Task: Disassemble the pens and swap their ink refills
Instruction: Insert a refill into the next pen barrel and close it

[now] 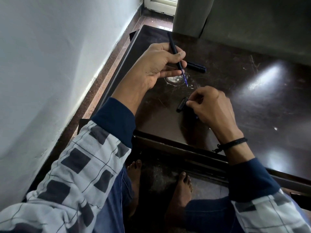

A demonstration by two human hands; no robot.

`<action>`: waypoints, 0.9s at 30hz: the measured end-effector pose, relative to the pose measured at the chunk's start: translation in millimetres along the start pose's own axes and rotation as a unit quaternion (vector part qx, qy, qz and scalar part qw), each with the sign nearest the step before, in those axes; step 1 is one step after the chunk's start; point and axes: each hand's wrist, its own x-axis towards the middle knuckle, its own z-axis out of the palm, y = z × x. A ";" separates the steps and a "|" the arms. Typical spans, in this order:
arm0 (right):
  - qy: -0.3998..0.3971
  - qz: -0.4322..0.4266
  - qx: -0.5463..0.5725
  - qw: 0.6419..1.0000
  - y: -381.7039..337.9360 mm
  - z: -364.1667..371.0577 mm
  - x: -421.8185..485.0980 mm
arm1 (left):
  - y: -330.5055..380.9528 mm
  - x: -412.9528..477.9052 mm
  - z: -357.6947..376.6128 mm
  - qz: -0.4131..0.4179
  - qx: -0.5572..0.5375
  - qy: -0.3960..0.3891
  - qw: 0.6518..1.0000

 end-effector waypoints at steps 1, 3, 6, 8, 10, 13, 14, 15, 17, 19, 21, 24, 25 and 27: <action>0.001 -0.008 0.000 1.000 -0.6 0.5 -0.6 | 0.2 0.2 0.2 0.000 0.000 0.000 1.000; -0.008 -0.025 -0.003 1.000 -2.7 2.5 -2.4 | 0.4 0.1 0.7 0.000 0.001 -0.001 1.000; -0.027 -0.044 -0.023 0.998 -4.2 6.3 -3.7 | 0.2 0.5 0.4 0.000 0.000 0.000 1.000; -0.038 -0.046 -0.034 0.998 -4.2 7.2 -3.0 | -0.1 0.4 0.3 0.001 0.001 -0.001 1.000; -0.045 -0.041 -0.036 0.997 -4.2 7.4 -2.8 | -0.3 0.1 0.5 0.001 0.002 -0.002 1.000; -0.050 -0.036 -0.035 0.997 -3.7 7.4 -2.7 | -0.2 0.0 0.5 0.003 0.004 -0.003 1.000; -0.052 -0.034 -0.034 0.997 -3.3 6.9 -2.7 | -0.1 -0.1 0.4 0.003 0.004 -0.003 1.000; -0.055 -0.029 -0.032 0.998 -3.1 5.8 -2.3 | 0.2 -0.2 0.3 0.003 0.004 -0.003 1.000; -0.059 -0.015 -0.026 0.998 -2.1 2.5 -1.6 | 0.5 -0.5 0.2 0.003 0.004 -0.004 1.000; -0.058 0.002 -0.019 0.998 -0.2 -1.9 -0.5 | 0.7 -0.7 0.0 0.003 0.004 -0.003 1.000; -0.046 0.020 -0.012 0.999 2.8 -6.8 0.7 | 1.0 -1.1 -0.4 0.003 0.003 -0.004 1.000; -0.014 0.047 0.005 0.999 9.7 -13.9 2.6 | 1.7 -1.3 -1.0 0.006 0.006 -0.003 1.000; -0.001 0.056 0.010 0.998 11.7 -16.0 3.1 | 1.9 -1.3 -1.2 0.007 0.007 -0.003 1.000; 0.014 0.068 0.014 0.998 14.8 -18.5 3.5 | 1.8 -1.3 -1.5 0.008 0.010 -0.003 1.000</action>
